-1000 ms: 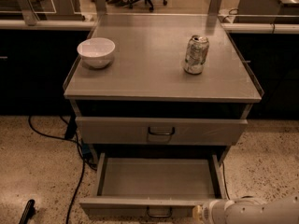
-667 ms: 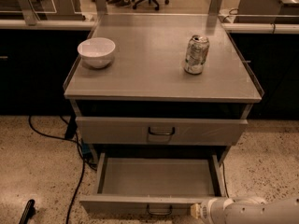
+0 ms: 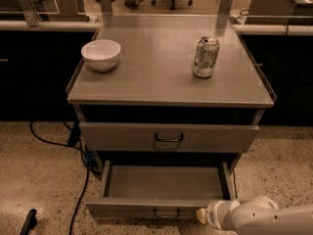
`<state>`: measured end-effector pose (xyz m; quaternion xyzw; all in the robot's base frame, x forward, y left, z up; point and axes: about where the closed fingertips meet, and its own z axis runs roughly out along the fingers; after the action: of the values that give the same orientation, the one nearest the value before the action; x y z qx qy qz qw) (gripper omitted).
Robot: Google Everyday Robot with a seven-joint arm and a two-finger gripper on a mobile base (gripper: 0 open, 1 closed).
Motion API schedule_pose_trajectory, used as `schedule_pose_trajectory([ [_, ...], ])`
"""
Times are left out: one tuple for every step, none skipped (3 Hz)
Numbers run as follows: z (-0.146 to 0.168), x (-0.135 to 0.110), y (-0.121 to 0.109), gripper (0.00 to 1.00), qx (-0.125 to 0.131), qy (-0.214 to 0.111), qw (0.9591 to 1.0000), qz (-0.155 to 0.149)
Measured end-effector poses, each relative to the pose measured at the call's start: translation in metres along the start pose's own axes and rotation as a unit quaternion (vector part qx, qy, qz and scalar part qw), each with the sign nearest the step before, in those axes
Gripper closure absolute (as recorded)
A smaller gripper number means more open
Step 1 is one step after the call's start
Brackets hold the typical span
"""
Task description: Close middle drawer
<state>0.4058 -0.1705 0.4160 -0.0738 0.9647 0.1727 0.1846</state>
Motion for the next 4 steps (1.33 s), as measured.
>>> schedule_pose_trajectory([
  [0.000,0.000,0.000,1.00,0.000,0.000,1.0000,0.000],
  [0.006,-0.004,-0.005,1.00,-0.001,0.000,0.9999,-0.016],
  [0.009,-0.014,-0.030,1.00,0.012,0.000,0.9996,-0.027],
  [0.005,-0.034,-0.055,1.00,0.020,-0.008,0.9990,-0.040],
])
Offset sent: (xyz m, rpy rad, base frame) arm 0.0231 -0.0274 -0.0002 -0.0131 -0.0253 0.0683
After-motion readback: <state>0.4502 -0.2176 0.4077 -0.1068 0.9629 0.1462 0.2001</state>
